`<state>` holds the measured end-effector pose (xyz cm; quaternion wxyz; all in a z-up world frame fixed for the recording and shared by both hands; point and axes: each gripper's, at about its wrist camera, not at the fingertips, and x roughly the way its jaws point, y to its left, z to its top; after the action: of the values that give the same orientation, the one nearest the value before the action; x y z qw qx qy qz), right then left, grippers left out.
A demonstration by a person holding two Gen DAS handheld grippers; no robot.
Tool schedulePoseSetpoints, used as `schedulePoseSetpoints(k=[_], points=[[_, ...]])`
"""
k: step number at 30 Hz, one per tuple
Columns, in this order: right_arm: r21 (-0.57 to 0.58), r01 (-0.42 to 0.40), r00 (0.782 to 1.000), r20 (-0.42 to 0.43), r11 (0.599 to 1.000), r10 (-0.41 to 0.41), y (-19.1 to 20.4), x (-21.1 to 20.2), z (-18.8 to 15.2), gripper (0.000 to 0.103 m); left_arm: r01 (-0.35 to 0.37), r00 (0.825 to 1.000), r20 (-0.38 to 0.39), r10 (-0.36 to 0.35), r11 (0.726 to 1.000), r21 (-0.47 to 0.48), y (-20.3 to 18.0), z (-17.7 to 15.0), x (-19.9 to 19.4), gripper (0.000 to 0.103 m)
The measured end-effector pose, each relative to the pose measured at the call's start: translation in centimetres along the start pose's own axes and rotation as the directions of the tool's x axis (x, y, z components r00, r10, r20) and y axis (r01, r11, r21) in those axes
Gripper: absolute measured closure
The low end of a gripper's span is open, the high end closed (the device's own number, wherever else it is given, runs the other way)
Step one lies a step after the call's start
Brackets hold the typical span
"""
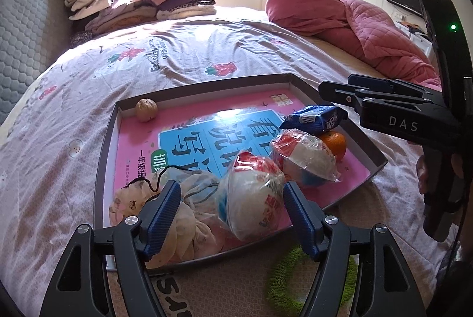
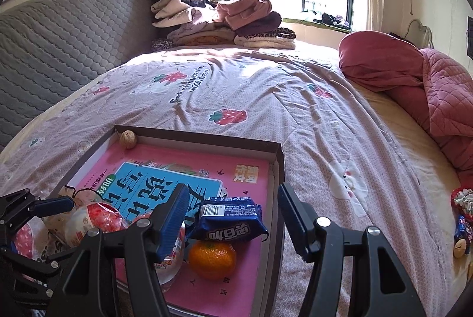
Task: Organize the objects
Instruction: 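Open left tool releasing the white bun while right tool releases the blue packet, then withdraw both open tools back from the tray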
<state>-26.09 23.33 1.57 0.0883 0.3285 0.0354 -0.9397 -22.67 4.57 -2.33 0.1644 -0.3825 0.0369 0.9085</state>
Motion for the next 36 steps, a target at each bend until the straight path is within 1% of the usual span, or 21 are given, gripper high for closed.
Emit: schedulePoseSetpoints(k=[7,15,31,36], points=[[0.002,-0.012,1.0,0.017,1.0,0.012,0.3,-0.9,0.3,0.041,-0.002,1.0,0.008,0.002,1.0,0.003,-0.2,0.2,-0.4,0.03],[0.012,-0.024,1.0,0.018,1.0,0.024,0.5,-1.5,0.2,0.041,-0.003,1.0,0.018,0.003,1.0,0.005,-0.4,0.3,-1.0,0.03],[0.015,-0.069,0.997,0.047,0.997,0.068,1.5,-4.3,0.1,0.041,-0.013,0.998,0.06,0.013,1.0,0.002,-1.1,0.4,-3.8,0.03],[0.008,-0.067,0.996,0.053,0.998,0.066,1.8,-5.0,-0.1,0.041,-0.022,0.997,0.068,0.022,1.0,-0.001,-1.3,0.3,-4.4,0.03]])
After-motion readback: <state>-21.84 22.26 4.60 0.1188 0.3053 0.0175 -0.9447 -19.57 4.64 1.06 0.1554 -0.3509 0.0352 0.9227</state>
